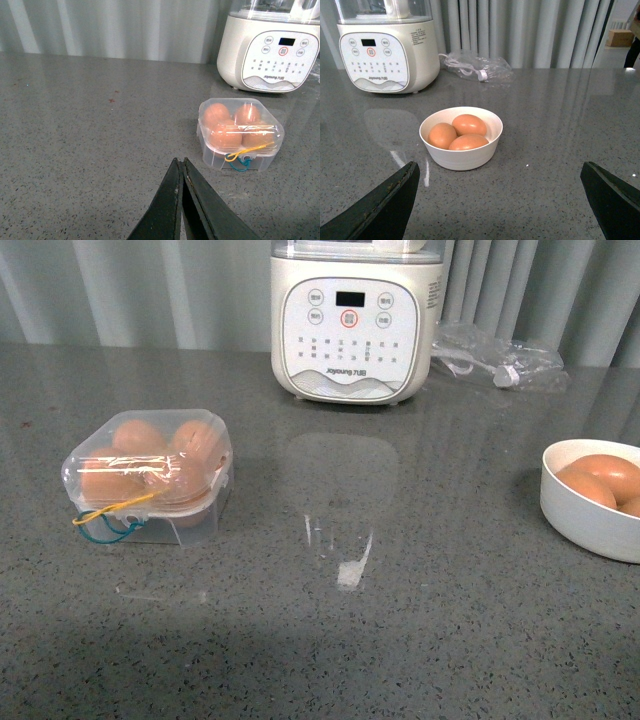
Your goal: Put egg into box
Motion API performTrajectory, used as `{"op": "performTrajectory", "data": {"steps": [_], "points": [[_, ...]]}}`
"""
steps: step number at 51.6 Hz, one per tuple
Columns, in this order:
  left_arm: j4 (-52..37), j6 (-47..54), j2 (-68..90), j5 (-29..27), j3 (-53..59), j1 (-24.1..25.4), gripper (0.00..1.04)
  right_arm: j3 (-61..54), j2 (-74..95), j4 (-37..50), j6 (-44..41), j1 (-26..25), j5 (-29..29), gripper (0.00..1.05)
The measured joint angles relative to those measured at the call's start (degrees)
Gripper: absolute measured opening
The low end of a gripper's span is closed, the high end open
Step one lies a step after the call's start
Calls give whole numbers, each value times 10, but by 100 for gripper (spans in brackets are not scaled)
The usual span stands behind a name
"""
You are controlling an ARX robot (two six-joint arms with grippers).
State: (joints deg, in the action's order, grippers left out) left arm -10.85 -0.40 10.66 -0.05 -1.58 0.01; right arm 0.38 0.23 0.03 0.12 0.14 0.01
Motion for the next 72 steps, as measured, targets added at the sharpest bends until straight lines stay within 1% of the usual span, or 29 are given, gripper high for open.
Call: {"op": "performTrajectory", "data": {"steps": [4,7,8,18,20,23,27,29,30,32,39,41,42,44,46,48,72], "points": [[17,0,-17,0,0,0,4,0,0,0,0,0,0,98],[91,0,-71,1,0,0,4,0,0,0,0,0,0,98],[100,0,-81,0,0,0,4,0,0,0,0,0,0,98],[108,0,-104,0,0,0,4,0,0,0,0,0,0,98],[108,0,-104,0,0,0,10,0,0,0,0,0,0,98],[108,0,-104,0,0,0,25,0,0,0,0,0,0,98],[108,0,-104,0,0,0,35,0,0,0,0,0,0,98],[108,0,-104,0,0,0,42,0,0,0,0,0,0,98],[108,0,-104,0,0,0,44,0,0,0,0,0,0,98],[108,0,-104,0,0,0,51,0,0,0,0,0,0,98],[108,0,-104,0,0,0,81,0,0,0,0,0,0,98],[108,0,-104,0,0,0,87,0,0,0,0,0,0,98],[108,0,-104,0,0,0,92,0,0,0,0,0,0,98],[108,0,-104,0,0,0,99,0,0,0,0,0,0,98],[108,1,-104,0,0,0,100,0,0,0,0,0,0,98],[108,1,-104,0,0,0,98,0,0,0,0,0,0,98],[108,1,-104,0,0,0,98,0,0,0,0,0,0,98]]}}
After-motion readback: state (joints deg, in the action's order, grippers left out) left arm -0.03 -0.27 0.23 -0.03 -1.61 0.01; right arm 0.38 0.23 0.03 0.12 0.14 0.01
